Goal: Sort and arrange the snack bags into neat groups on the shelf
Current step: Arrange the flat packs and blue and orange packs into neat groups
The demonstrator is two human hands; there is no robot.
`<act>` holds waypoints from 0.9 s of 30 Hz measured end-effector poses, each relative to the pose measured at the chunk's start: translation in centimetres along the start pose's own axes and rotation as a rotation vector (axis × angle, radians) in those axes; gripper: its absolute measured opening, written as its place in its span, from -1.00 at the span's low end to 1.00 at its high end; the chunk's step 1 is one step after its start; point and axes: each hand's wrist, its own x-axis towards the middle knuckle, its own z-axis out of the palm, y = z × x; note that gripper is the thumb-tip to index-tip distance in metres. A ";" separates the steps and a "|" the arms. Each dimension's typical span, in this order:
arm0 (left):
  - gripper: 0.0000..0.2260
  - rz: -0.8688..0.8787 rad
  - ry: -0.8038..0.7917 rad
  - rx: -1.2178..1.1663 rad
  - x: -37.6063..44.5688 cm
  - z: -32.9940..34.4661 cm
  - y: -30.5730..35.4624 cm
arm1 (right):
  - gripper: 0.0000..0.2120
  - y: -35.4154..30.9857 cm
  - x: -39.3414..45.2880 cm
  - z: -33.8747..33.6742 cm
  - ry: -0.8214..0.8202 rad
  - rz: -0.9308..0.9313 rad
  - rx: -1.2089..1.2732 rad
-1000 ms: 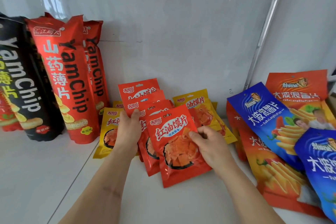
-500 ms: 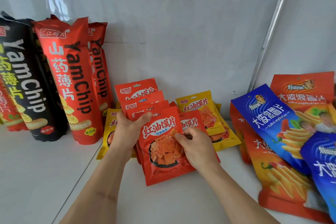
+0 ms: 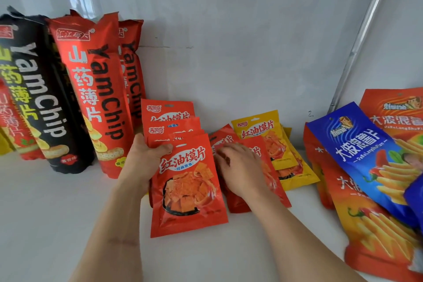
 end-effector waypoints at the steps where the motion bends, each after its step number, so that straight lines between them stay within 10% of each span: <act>1: -0.58 -0.001 -0.002 0.019 0.0 -0.1 0.1 | -0.60 0.0 0.1 0.3 -0.045 0.022 -0.044; 27: -0.57 -0.112 -0.296 0.184 0.6 8.0 0.6 | -0.50 5.7 -1.3 -2.8 -0.030 0.443 -0.209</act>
